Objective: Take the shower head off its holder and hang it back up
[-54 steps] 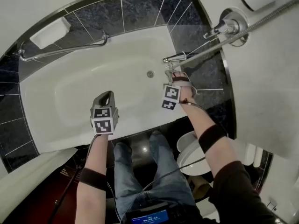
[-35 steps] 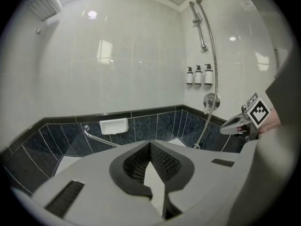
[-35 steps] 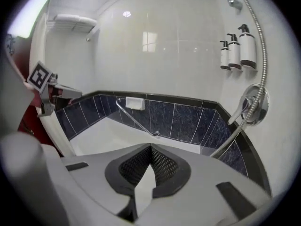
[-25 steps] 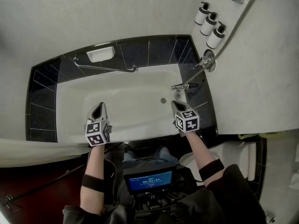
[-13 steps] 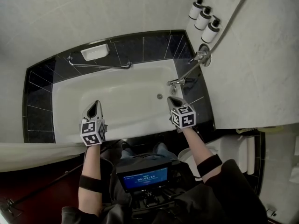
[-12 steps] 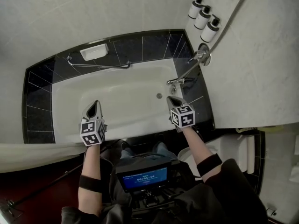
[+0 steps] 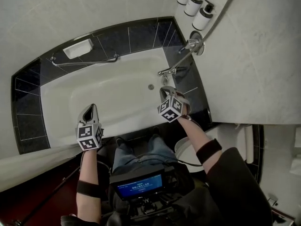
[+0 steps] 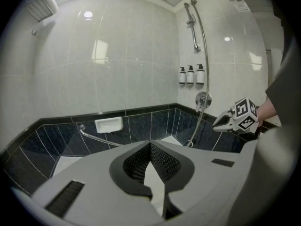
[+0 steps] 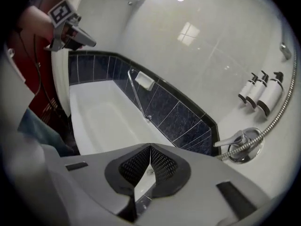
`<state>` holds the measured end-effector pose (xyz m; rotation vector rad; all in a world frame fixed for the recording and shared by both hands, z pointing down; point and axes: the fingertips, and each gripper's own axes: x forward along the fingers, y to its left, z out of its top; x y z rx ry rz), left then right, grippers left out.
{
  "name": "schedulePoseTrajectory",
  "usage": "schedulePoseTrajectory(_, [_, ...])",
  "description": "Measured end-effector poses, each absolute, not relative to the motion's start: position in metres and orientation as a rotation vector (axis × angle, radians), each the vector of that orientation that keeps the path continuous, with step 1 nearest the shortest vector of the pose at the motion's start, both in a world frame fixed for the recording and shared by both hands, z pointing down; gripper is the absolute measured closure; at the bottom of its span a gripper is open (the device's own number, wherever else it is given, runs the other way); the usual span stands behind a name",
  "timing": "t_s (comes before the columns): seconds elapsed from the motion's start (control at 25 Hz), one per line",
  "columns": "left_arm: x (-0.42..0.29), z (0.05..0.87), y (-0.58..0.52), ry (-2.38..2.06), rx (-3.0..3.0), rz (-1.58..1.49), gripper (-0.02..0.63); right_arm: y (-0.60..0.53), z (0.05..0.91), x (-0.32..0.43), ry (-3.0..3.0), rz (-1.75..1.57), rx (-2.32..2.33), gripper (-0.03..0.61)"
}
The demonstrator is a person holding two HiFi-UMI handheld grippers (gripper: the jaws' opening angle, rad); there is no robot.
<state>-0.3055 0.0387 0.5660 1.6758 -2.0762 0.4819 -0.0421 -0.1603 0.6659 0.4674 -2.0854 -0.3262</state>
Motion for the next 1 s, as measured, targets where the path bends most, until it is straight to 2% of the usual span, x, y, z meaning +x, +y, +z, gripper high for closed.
schedulePoseTrajectory(0.12, [-0.291, 0.594, 0.027, -2.013, 1.699, 0.520, 0.614, -0.172, 0.695, -0.038, -1.987, -0.444, 0.375, 0.552])
schedulePoseTrajectory(0.28, [-0.276, 0.644, 0.003, -1.955, 1.722, 0.560, 0.614, -0.189, 0.754, -0.036, -1.877, -0.554, 0.251, 0.520])
schedulePoseTrajectory(0.4, [-0.263, 0.699, -0.018, -1.909, 1.749, 0.569, 0.614, -0.206, 0.809, -0.038, -1.795, -0.640, 0.146, 0.476])
schedulePoseTrajectory(0.64, [-0.227, 0.801, -0.049, -1.808, 1.755, 0.537, 0.614, -0.235, 0.911, -0.029, -1.618, -0.765, -0.017, 0.432])
schedulePoseTrajectory(1.0, [-0.207, 0.902, -0.100, -1.759, 1.748, 0.466, 0.614, -0.291, 1.002, -0.026, -1.372, -0.926, -0.202, 0.328])
